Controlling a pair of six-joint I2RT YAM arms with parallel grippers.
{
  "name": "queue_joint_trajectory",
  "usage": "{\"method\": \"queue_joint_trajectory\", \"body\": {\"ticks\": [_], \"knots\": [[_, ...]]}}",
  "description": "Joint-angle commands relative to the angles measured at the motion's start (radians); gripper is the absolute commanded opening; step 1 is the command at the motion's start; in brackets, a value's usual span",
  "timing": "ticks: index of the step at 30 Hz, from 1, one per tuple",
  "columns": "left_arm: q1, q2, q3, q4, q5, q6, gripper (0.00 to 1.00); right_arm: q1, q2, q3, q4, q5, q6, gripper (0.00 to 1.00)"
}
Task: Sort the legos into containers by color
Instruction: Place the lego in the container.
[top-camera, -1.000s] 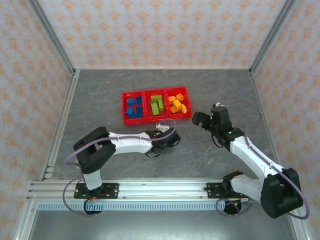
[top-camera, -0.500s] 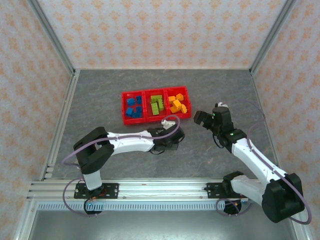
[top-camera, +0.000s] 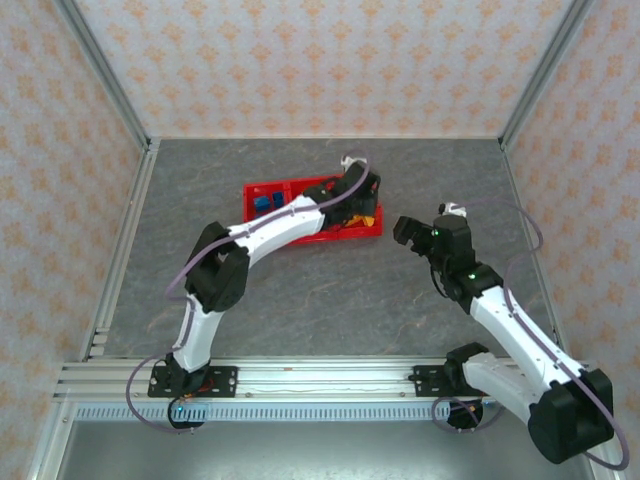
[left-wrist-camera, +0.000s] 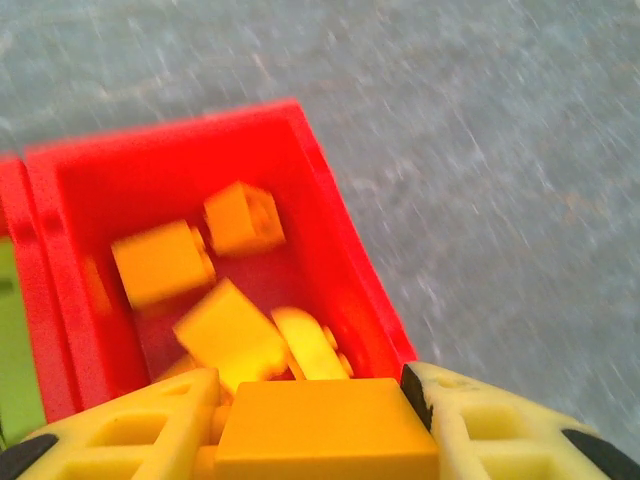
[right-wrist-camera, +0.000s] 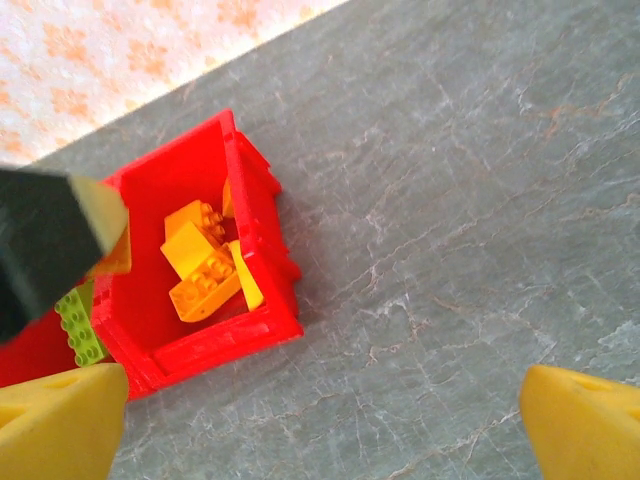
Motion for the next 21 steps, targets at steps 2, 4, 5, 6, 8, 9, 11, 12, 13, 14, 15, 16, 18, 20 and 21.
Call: {"method": "queue_joint_trajectory", "body": {"ticks": [2, 4, 5, 6, 8, 9, 11, 12, 13, 14, 15, 16, 18, 20, 21], "knots": [[0.035, 0.080, 0.149, -0.051, 0.000, 0.091, 0.26, -0.006, -0.063, -0.038, -0.033, 0.047, 0.001, 1.00], [0.040, 0.105, 0.157, -0.020, -0.011, 0.108, 0.26, -0.006, -0.078, -0.046, -0.039, 0.050, 0.002, 1.00], [0.043, 0.119, 0.162, -0.013, -0.020, 0.107, 0.26, -0.006, -0.082, -0.047, -0.046, 0.056, 0.002, 1.00], [0.048, 0.132, 0.165, -0.005, -0.020, 0.105, 0.26, -0.006, -0.086, -0.045, -0.054, 0.060, 0.000, 1.00], [0.058, 0.152, 0.170, 0.004, -0.016, 0.095, 0.26, -0.007, -0.088, -0.047, -0.065, 0.068, -0.003, 1.00], [0.061, 0.161, 0.170, 0.011, -0.017, 0.090, 0.26, -0.006, -0.090, -0.049, -0.067, 0.071, -0.007, 1.00], [0.064, 0.175, 0.169, 0.028, -0.027, 0.084, 0.26, -0.006, -0.091, -0.054, -0.068, 0.073, -0.011, 1.00], [0.066, 0.181, 0.169, 0.040, -0.033, 0.083, 0.26, -0.006, -0.091, -0.056, -0.070, 0.073, -0.016, 1.00], [0.067, 0.186, 0.171, 0.049, -0.035, 0.083, 0.26, -0.006, -0.090, -0.056, -0.073, 0.074, -0.019, 1.00], [0.068, 0.191, 0.172, 0.061, -0.039, 0.084, 0.26, -0.007, -0.089, -0.054, -0.077, 0.076, -0.023, 1.00], [0.070, 0.194, 0.173, 0.073, -0.041, 0.088, 0.27, -0.007, -0.089, -0.053, -0.081, 0.080, -0.026, 1.00], [0.072, 0.199, 0.176, 0.081, -0.043, 0.090, 0.28, -0.007, -0.089, -0.051, -0.082, 0.081, -0.025, 1.00], [0.076, 0.210, 0.189, 0.088, -0.045, 0.093, 0.32, -0.007, -0.089, -0.053, -0.080, 0.081, -0.027, 1.00], [0.081, 0.222, 0.209, 0.086, -0.038, 0.094, 0.37, -0.007, -0.087, -0.053, -0.076, 0.079, -0.029, 1.00], [0.083, 0.228, 0.221, 0.084, -0.032, 0.096, 0.45, -0.007, -0.084, -0.052, -0.076, 0.079, -0.029, 1.00]]}}
